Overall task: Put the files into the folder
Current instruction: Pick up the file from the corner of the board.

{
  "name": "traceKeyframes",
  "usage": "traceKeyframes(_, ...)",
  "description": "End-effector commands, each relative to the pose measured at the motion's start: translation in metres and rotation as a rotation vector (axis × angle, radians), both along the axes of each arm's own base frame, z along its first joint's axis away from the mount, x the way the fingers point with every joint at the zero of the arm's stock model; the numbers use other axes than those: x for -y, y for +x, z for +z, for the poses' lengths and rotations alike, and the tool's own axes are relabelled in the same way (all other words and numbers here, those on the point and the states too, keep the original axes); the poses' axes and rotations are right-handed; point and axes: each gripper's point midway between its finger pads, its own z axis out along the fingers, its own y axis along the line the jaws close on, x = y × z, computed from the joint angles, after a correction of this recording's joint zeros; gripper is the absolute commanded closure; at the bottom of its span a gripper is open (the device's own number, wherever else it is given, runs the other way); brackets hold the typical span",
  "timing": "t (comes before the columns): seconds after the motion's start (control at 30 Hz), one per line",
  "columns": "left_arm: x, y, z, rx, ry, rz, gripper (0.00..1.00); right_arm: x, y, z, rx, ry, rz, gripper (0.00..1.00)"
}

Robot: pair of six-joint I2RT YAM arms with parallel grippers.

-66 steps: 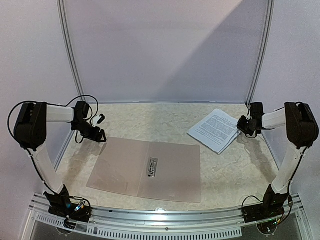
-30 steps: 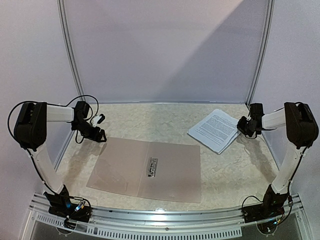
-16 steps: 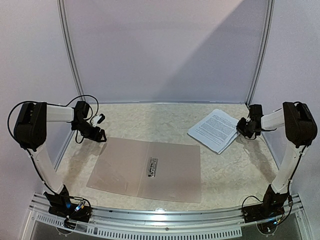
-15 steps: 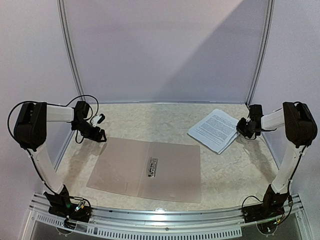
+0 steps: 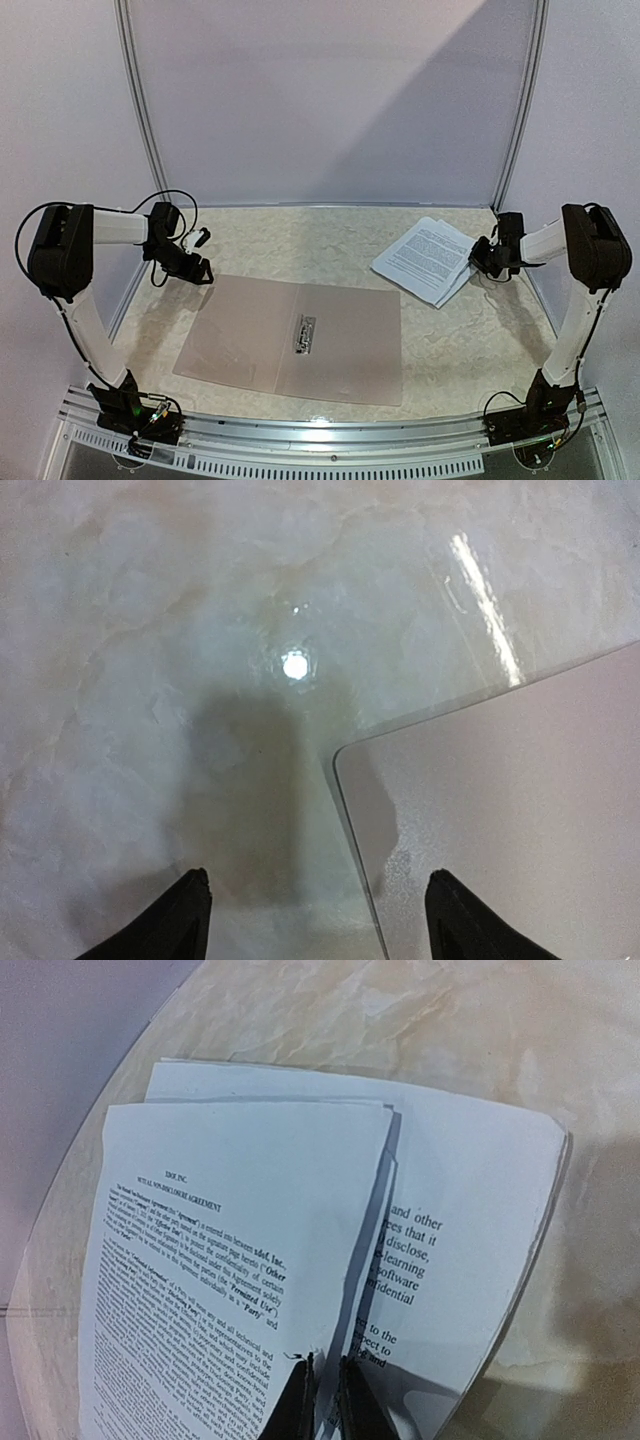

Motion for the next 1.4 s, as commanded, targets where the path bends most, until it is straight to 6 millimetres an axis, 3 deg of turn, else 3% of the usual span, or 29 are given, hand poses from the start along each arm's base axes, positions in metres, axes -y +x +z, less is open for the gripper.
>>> traceKeyframes(0.0, 0.008, 0.003, 0.01, 0.03, -0.008, -0.025, 0.25, -0.002, 0.006, 0.001, 0.01, 0.001, 0.005, 0.9)
traceKeyframes(0.13, 0.008, 0.004, 0.011, 0.033, -0.008, -0.027, 0.25, 0.003, 0.002, 0.005, -0.002, -0.04, -0.008, 0.86)
traceKeyframes(0.27, 0.014, 0.009, 0.014, 0.043, -0.008, -0.05, 0.25, 0.002, 0.004, 0.025, 0.039, -0.108, 0.024, 0.86)
traceKeyframes(0.37, 0.035, 0.037, 0.03, 0.078, 0.029, -0.121, 0.26, 0.001, 0.007, 0.029, 0.038, -0.118, 0.036, 0.85)
traceKeyframes(0.5, 0.105, 0.095, 0.058, 0.18, 0.071, -0.266, 0.27, -0.001, 0.007, 0.025, 0.04, -0.107, 0.04, 0.85)
traceKeyframes(0.53, 0.13, 0.116, 0.076, 0.25, 0.081, -0.305, 0.28, -0.001, 0.006, 0.024, 0.039, -0.102, 0.04, 0.85)
traceKeyframes(0.7, 0.247, 0.15, 0.076, 0.411, 0.188, -0.527, 0.28, -0.003, 0.007, 0.021, 0.032, -0.094, 0.046, 0.85)
traceKeyframes(0.8, 0.306, 0.147, 0.067, 0.526, 0.256, -0.647, 0.29, -0.005, 0.008, 0.02, 0.036, -0.083, 0.055, 0.86)
traceKeyframes(0.87, 0.345, 0.134, 0.062, 0.616, 0.289, -0.728, 0.29, -0.006, 0.009, 0.018, 0.036, -0.073, 0.056, 0.87)
traceKeyframes(1.0, 0.394, 0.119, 0.059, 0.775, 0.316, -0.8, 0.27, -0.008, 0.01, 0.013, 0.027, -0.054, 0.048, 0.88)
traceKeyframes(1.17, 0.423, 0.111, 0.042, 0.827, 0.318, -0.834, 0.27, -0.004, 0.006, 0.009, 0.008, -0.064, 0.03, 0.87)
traceKeyframes(1.37, 0.423, 0.107, 0.012, 0.793, 0.332, -0.841, 0.28, -0.005, 0.006, 0.006, 0.004, -0.055, 0.037, 0.87)
